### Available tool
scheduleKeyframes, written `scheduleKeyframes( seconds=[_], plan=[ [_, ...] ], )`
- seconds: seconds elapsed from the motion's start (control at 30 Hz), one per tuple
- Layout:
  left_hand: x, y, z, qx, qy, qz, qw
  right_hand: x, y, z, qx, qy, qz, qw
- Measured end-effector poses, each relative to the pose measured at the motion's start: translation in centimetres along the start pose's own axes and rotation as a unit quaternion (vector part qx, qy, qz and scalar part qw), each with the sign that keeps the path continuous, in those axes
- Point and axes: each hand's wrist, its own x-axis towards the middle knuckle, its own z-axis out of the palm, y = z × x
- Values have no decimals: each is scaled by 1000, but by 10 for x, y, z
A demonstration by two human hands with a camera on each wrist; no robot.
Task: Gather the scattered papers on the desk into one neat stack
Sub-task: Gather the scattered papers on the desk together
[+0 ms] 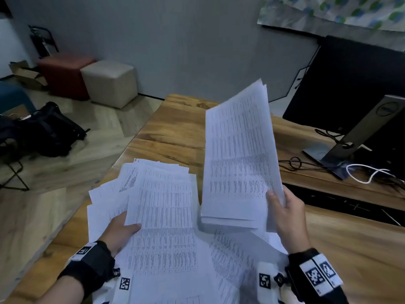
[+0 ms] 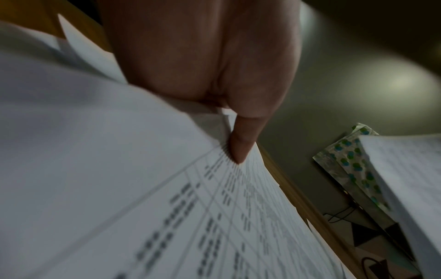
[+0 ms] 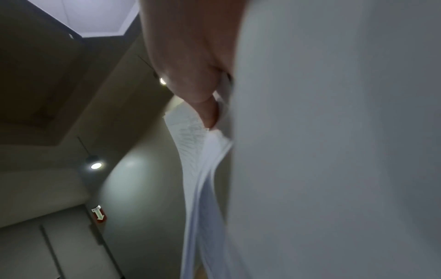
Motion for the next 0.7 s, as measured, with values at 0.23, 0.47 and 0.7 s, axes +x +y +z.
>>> scheduleKeyframes(
  seconds=[0.23, 0.47, 0.7],
  plan=[
    [1, -4, -5, -13, -10, 1, 1000, -4, -67, -13, 122, -5, -13, 992],
    [-13, 2, -5, -46, -32, -3, 998, -24, -54, 24, 150, -111, 75, 980],
    [-19, 5, 1, -200, -70, -62, 975, -98, 38, 110, -68, -235, 163, 956]
  ],
)
